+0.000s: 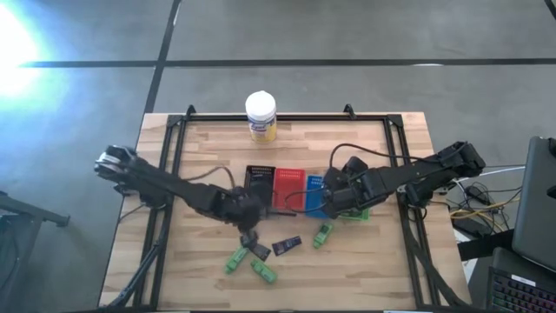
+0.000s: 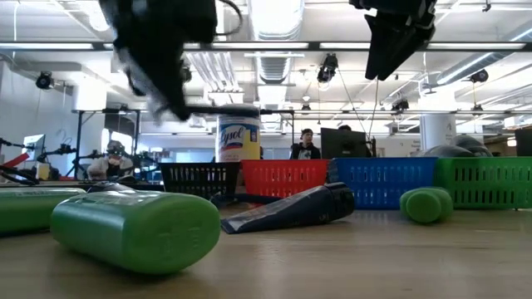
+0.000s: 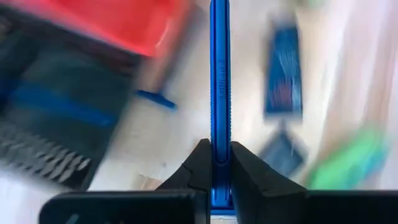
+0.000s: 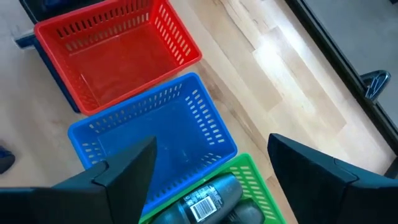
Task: Pick & Place Travel size toiletries
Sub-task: Put the blue razor into the black bin
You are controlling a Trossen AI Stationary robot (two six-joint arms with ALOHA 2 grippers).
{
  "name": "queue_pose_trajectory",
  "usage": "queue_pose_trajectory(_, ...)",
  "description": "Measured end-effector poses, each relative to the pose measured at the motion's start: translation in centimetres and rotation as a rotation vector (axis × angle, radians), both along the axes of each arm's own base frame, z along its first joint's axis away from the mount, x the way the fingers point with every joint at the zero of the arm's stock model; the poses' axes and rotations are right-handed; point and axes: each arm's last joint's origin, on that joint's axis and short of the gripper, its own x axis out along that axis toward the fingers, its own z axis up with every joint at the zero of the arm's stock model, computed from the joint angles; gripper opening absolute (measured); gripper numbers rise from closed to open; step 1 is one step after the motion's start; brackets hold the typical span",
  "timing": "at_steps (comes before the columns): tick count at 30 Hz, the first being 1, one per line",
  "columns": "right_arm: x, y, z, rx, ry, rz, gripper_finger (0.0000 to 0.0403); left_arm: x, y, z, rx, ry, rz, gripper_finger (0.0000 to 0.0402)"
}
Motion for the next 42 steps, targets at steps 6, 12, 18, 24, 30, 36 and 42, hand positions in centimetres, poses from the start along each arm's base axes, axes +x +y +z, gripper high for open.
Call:
queue_pose_trajectory(6,0.0,-0.2,0.1,-0.026,-0.042,-0.063,0.0283,-1.2,3.6,1.2,-0.214,-0.237,0.698,0.0033)
queue_pose_trajectory(12,0.1,-0.6,0.1,-0.027,-0.044,-0.077,0.0278,-1.4,6.4,-1.5,-0.266,-0.268,0.846,0.0034)
queue_pose_trajectory(18,0.1,-0.6,0.3,-0.025,-0.050,-0.077,0.0292,-1.7,8.2,-4.2,-0.272,-0.216,0.920,0.0034)
queue_pose_trajectory(24,-0.1,-0.7,1.1,-0.029,-0.082,-0.080,0.0315,-1.2,8.5,-5.4,-0.288,-0.185,0.922,0.0042)
queue_pose_trajectory(30,-0.4,-0.8,1.4,-0.036,-0.099,-0.087,0.0333,-0.7,8.5,-5.6,-0.292,-0.172,0.908,0.0095)
queue_pose_trajectory(36,-0.4,-0.9,1.4,-0.041,-0.092,-0.078,0.0347,-0.2,8.3,-4.3,-0.275,-0.194,0.820,0.0135)
queue_pose_trajectory(42,-0.4,-0.9,1.4,-0.050,-0.075,-0.058,0.0354,0.8,4.4,-0.5,-0.066,-0.284,-0.072,0.0134)
